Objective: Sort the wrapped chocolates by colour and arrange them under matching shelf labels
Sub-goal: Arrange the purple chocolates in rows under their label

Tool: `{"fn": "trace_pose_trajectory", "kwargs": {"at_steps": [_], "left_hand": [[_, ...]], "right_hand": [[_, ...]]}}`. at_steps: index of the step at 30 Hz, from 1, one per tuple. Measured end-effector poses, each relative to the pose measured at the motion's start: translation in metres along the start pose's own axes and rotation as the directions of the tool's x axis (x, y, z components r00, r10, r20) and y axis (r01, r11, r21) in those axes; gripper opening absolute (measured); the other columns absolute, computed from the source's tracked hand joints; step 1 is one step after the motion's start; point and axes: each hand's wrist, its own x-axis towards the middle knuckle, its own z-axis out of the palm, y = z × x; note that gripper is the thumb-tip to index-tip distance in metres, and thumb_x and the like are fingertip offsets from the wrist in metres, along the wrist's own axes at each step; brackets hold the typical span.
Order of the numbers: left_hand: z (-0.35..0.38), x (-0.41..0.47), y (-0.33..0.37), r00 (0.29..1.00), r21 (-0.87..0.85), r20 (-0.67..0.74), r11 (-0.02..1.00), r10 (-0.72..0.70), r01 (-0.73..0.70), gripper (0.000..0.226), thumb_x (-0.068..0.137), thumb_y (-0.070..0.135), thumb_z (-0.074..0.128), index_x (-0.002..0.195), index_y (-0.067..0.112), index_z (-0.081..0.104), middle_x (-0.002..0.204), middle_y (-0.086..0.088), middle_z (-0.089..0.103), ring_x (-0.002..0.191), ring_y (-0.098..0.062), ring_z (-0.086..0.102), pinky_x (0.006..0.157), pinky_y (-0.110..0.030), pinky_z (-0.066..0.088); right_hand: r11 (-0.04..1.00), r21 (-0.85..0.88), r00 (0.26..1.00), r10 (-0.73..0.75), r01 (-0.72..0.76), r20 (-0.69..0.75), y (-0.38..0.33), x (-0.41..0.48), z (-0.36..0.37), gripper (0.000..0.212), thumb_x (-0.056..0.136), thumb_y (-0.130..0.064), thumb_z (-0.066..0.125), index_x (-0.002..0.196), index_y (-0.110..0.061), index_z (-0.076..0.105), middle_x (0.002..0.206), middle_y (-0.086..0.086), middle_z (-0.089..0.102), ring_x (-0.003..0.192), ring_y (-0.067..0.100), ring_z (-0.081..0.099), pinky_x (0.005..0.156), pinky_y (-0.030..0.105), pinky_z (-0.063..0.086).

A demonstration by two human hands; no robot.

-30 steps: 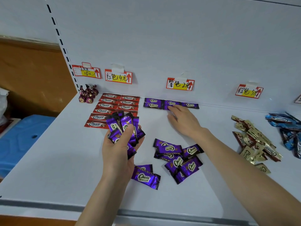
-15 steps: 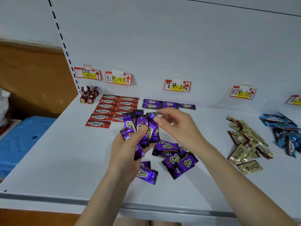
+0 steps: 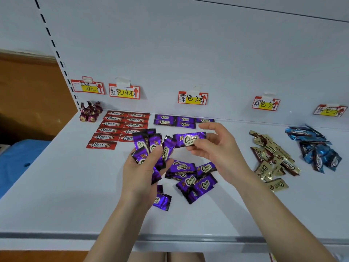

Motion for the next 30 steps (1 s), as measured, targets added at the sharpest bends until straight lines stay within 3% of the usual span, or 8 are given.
{"fn": "trace_pose_trajectory", "kwargs": {"at_steps": [3,6,9,12,16,21,27,30], "left_hand": [[0.002,0.004,-0.002,1.000,0.023,-0.006,1.000,-0.005,0.005,0.031,0.080,0.010,0.067,0.109,0.004,0.061,0.090,-0.005,0.074,0.076,-0.018,0.072,0.074,-0.036,0.058],[0.005,0.011,-0.003,1.000,0.015,-0.017,1.000,-0.012,0.013,0.034,0.078,0.011,0.068,0.112,0.005,0.061,0.090,-0.004,0.074,0.074,-0.016,0.072,0.072,-0.034,0.059],[0.007,0.017,-0.002,0.999,0.025,-0.031,0.999,-0.019,0.019,0.038,0.079,0.011,0.068,0.115,0.004,0.059,0.091,-0.004,0.074,0.074,-0.016,0.072,0.072,-0.033,0.058],[0.008,0.022,-0.003,0.999,0.036,-0.049,0.999,-0.016,0.018,0.039,0.079,0.011,0.068,0.115,0.002,0.058,0.096,-0.008,0.073,0.075,-0.016,0.072,0.071,-0.032,0.059],[0.009,0.028,-0.005,0.998,0.048,-0.055,0.999,-0.019,0.022,0.036,0.079,0.009,0.067,0.114,0.003,0.059,0.094,-0.007,0.072,0.076,-0.016,0.072,0.068,-0.032,0.059],[0.009,0.032,-0.007,0.999,0.066,-0.040,0.998,-0.016,0.019,0.040,0.076,0.011,0.068,0.113,0.002,0.058,0.085,-0.003,0.074,0.075,-0.017,0.072,0.070,-0.033,0.059],[0.009,0.033,-0.008,0.999,0.053,-0.042,0.999,-0.008,0.010,0.050,0.069,0.014,0.070,0.115,0.002,0.057,0.095,-0.008,0.071,0.078,-0.017,0.072,0.069,-0.033,0.059],[0.009,0.033,-0.008,0.999,0.053,-0.041,0.998,-0.014,0.016,0.043,0.073,0.012,0.069,0.114,0.003,0.058,0.097,-0.008,0.072,0.078,-0.017,0.072,0.070,-0.034,0.059]], "right_hand": [[0.999,-0.043,1.000,0.016,-0.015,0.015,0.004,0.015,-0.011,0.027,0.085,0.006,0.055,0.096,-0.018,0.061,0.087,0.013,0.066,0.073,0.019,0.071,0.065,0.020,0.054],[0.996,-0.073,0.997,0.038,-0.043,-0.063,0.012,0.045,-0.031,0.015,0.085,0.003,0.058,0.094,-0.008,0.061,0.085,0.011,0.066,0.067,0.014,0.069,0.063,0.018,0.055],[0.958,-0.278,0.981,0.018,-0.072,-0.195,0.026,0.083,-0.057,0.015,0.086,0.000,0.059,0.101,-0.001,0.060,0.081,0.011,0.063,0.060,0.012,0.062,0.056,0.018,0.051],[0.812,-0.569,0.976,-0.001,-0.125,-0.217,0.044,0.113,-0.076,0.020,0.086,-0.008,0.060,0.106,-0.003,0.060,0.097,0.017,0.063,0.075,0.021,0.058,0.064,0.025,0.044],[0.494,-0.867,0.989,-0.085,-0.067,-0.125,0.059,0.133,-0.085,0.027,0.090,-0.016,0.056,0.115,-0.007,0.059,0.117,0.014,0.058,0.104,0.028,0.054,0.077,0.024,0.035],[0.334,-0.940,0.984,-0.178,0.065,0.005,0.059,0.132,-0.081,0.024,0.089,-0.021,0.056,0.110,-0.014,0.066,0.100,0.016,0.056,0.097,0.030,0.051,0.072,0.028,0.034],[0.315,-0.942,0.986,-0.154,0.114,0.067,0.060,0.132,-0.079,0.022,0.090,-0.013,0.054,0.105,-0.013,0.070,0.099,0.016,0.058,0.095,0.031,0.054,0.069,0.027,0.033],[0.312,-0.942,0.985,-0.156,0.122,0.076,0.061,0.135,-0.078,0.022,0.090,-0.013,0.054,0.105,-0.013,0.070,0.099,0.017,0.058,0.095,0.031,0.055,0.067,0.027,0.032]]}}
